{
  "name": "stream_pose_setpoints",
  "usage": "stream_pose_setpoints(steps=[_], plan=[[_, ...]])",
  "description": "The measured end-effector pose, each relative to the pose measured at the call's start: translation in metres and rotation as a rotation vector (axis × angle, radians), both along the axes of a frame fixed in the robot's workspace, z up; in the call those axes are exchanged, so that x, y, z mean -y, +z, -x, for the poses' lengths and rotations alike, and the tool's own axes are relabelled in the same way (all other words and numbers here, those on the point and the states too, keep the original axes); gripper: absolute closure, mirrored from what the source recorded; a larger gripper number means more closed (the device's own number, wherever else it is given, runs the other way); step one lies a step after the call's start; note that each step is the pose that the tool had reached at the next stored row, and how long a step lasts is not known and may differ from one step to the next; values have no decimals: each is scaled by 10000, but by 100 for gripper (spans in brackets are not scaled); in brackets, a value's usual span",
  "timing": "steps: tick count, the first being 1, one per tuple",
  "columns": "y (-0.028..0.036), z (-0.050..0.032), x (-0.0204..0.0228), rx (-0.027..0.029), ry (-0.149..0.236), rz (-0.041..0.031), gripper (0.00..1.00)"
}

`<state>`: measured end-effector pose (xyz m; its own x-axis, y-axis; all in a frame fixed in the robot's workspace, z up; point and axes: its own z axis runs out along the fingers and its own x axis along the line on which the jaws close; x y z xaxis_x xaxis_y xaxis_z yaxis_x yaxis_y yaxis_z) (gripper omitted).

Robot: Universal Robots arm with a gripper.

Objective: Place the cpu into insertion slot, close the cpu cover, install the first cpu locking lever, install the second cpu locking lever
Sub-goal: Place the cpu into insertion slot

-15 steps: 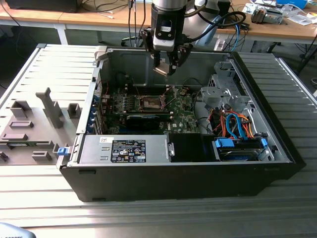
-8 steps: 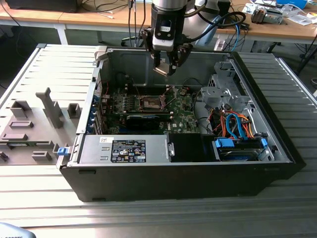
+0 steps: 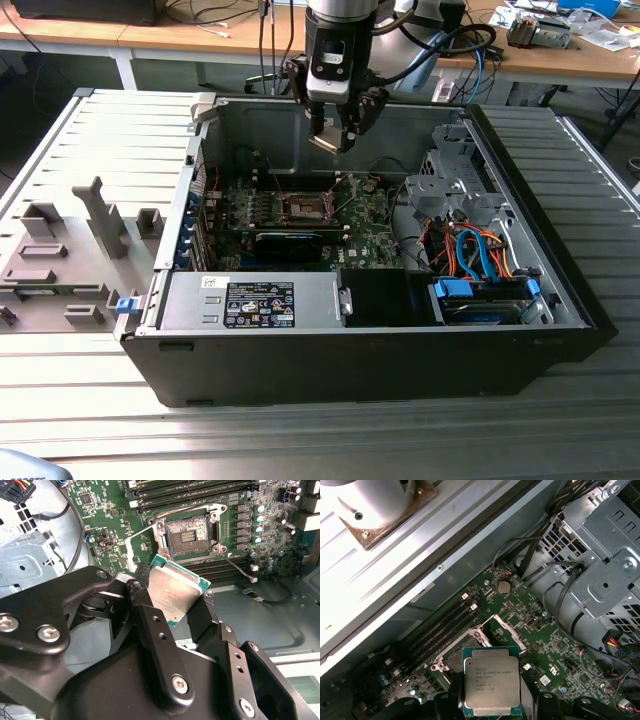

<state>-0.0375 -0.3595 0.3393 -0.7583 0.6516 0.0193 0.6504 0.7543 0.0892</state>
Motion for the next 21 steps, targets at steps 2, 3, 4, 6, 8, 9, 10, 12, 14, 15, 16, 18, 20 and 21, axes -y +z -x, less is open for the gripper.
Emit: stream_pose_setpoints(steps=[2, 3, 4, 6, 8, 9, 10, 12, 14, 15, 16, 18, 20, 21], plan=[[0, 0, 0, 0, -32, 0, 45], [0, 0, 0, 0, -49, 0, 45], [0, 0, 0, 1, -71, 0, 45], [0, 0, 0, 0, -148, 0, 45], [0, 0, 0, 0, -181, -1, 45], [0, 0, 0, 0, -203, 0, 45], [0, 0, 0, 0, -218, -1, 45], [0, 0, 0, 0, -251, 0, 45], [0, 0, 1, 0, -286, 0, 45], [0, 0, 1, 0, -302, 0, 45], [0, 0, 1, 0, -317, 0, 45], [0, 0, 1, 0, -372, 0, 45], [0, 0, 1, 0, -418, 0, 45], [0, 0, 1, 0, -444, 0, 45]])
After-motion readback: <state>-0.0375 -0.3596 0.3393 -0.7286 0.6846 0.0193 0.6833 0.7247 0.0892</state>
